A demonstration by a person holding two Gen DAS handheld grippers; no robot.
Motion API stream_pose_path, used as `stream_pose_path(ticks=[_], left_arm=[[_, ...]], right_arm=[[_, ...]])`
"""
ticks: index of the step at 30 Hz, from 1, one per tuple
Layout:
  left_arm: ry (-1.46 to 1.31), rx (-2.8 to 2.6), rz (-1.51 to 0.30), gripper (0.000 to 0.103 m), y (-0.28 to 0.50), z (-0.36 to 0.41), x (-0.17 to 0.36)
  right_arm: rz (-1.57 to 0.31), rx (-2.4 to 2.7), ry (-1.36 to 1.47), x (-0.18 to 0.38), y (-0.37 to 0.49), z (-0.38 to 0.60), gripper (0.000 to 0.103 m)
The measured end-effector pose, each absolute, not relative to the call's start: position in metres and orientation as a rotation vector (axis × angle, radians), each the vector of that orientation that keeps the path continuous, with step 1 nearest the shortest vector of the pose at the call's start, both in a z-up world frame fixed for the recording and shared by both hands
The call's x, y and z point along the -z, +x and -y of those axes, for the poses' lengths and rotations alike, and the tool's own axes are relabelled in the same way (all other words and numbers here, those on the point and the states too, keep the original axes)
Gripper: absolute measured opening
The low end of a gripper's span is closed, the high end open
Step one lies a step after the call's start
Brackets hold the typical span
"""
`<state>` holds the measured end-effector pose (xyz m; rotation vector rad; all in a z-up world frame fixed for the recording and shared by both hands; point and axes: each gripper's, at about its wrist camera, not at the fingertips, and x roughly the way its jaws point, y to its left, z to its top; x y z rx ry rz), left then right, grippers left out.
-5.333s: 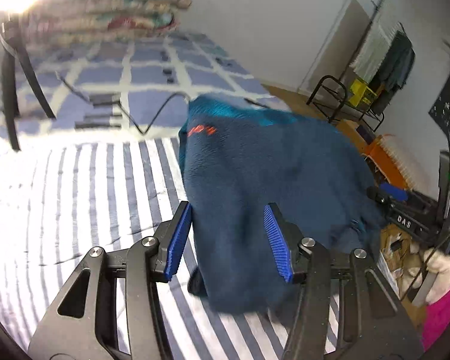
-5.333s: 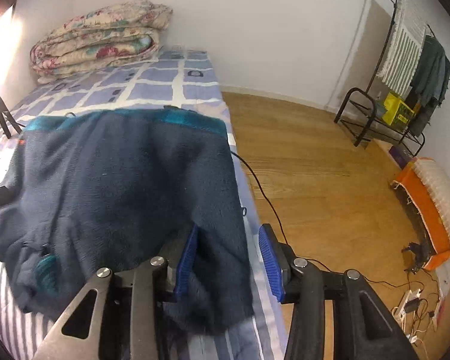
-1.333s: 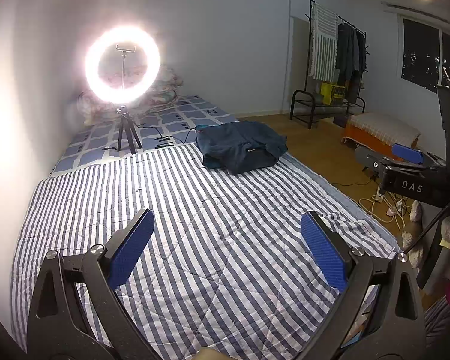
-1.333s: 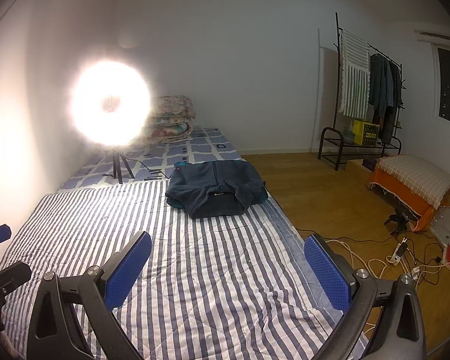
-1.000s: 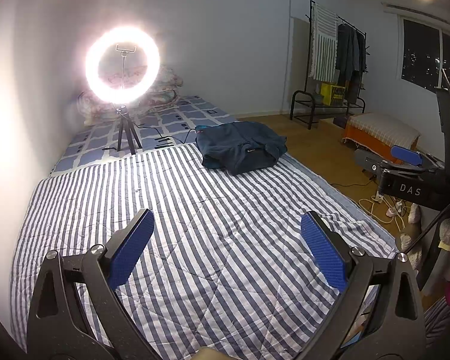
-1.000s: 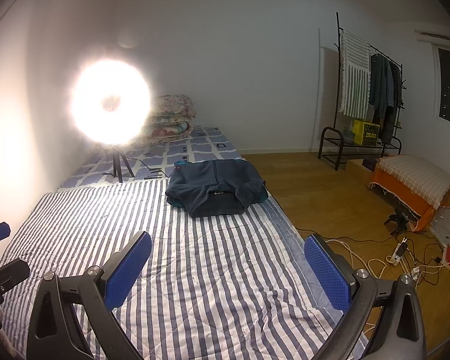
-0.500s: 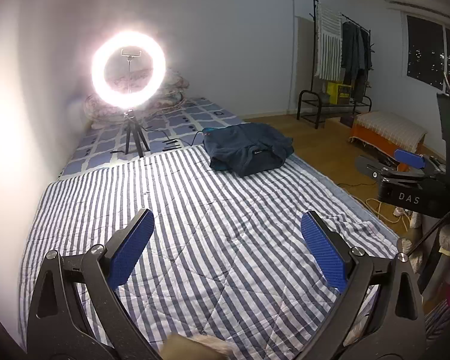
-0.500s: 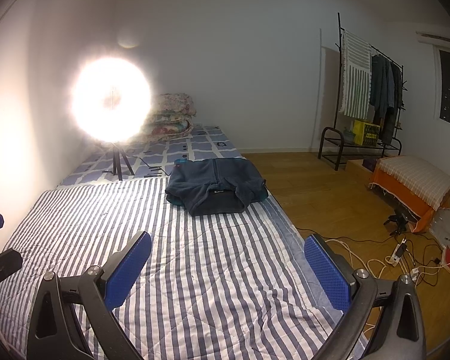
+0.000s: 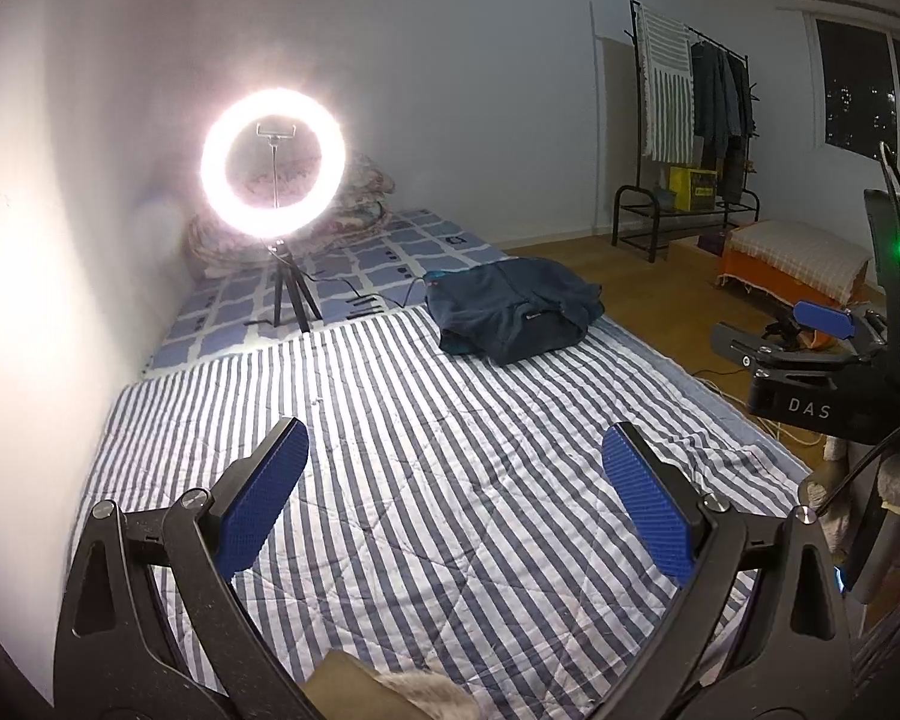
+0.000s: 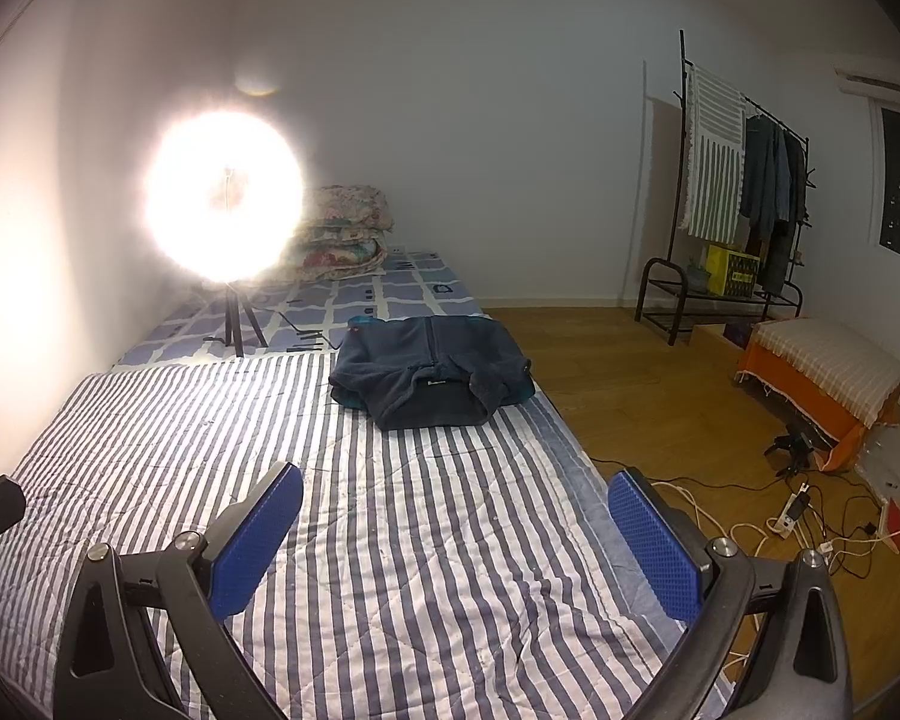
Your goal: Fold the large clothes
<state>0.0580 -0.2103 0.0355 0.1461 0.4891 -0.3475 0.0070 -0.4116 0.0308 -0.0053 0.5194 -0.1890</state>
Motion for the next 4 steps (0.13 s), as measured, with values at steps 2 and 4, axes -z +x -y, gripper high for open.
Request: stream_pose_path(ticks=[2, 4], left_arm=[[0.155, 0.334, -0.477, 0.100, 0.0564, 0.2104, -0.0351], [0.150, 0.337, -0.484, 0.100, 0.0572, 0.2101, -0.0342]], right_arm=[[-0.520, 0.189, -0.006, -0.0308, 0.0068, 0.4120, 0.103], [-0.520, 0.188, -0.005, -0.0309, 0.0067, 0.4124, 0.103]])
